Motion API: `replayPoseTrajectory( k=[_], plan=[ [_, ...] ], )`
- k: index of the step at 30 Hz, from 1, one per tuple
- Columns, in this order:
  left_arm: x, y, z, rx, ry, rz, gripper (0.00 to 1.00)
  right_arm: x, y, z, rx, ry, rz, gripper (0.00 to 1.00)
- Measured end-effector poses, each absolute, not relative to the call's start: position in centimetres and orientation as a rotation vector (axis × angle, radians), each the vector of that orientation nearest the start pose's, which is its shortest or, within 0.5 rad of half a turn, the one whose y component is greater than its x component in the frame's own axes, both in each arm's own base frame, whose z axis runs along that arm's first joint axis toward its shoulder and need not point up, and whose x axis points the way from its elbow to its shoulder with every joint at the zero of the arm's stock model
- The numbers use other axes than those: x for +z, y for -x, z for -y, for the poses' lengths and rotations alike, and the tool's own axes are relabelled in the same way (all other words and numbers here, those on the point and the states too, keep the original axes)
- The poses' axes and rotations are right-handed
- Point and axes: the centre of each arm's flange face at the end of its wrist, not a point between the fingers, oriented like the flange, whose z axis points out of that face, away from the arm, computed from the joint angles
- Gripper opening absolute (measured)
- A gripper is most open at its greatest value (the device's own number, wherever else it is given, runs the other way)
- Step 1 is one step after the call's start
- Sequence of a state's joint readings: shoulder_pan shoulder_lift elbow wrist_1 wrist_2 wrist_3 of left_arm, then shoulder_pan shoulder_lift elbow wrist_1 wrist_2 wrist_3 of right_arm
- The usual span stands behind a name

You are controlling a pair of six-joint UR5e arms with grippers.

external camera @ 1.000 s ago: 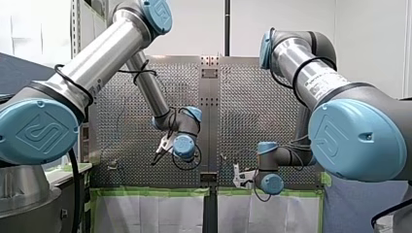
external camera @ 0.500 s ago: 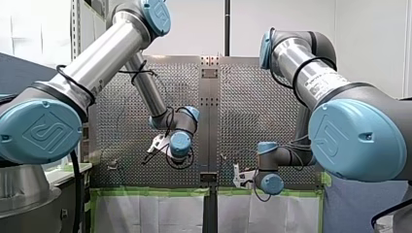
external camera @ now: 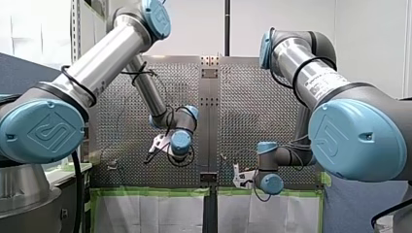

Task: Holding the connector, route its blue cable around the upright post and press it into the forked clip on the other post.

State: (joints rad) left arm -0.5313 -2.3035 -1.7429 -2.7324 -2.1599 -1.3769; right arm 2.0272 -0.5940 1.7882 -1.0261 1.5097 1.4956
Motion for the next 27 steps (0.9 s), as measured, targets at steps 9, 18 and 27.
replayPoseTrajectory(
  k=[9,18,27],
  plan=[
    [2.3,-44.5,37.2,0.321,-0.351,-1.945,1.0,-7.9,-38.0,45.8,1.422,-1.748,0.939,0.02],
    [2.5,-44.3,39.0,0.267,-0.341,-1.904,1.0,-7.9,-38.0,45.8,1.417,-1.749,0.936,0.02],
    [2.5,-42.5,41.2,0.219,-0.344,-1.879,1.0,-7.9,-38.0,45.8,1.413,-1.752,0.93,0.02]
  ],
)
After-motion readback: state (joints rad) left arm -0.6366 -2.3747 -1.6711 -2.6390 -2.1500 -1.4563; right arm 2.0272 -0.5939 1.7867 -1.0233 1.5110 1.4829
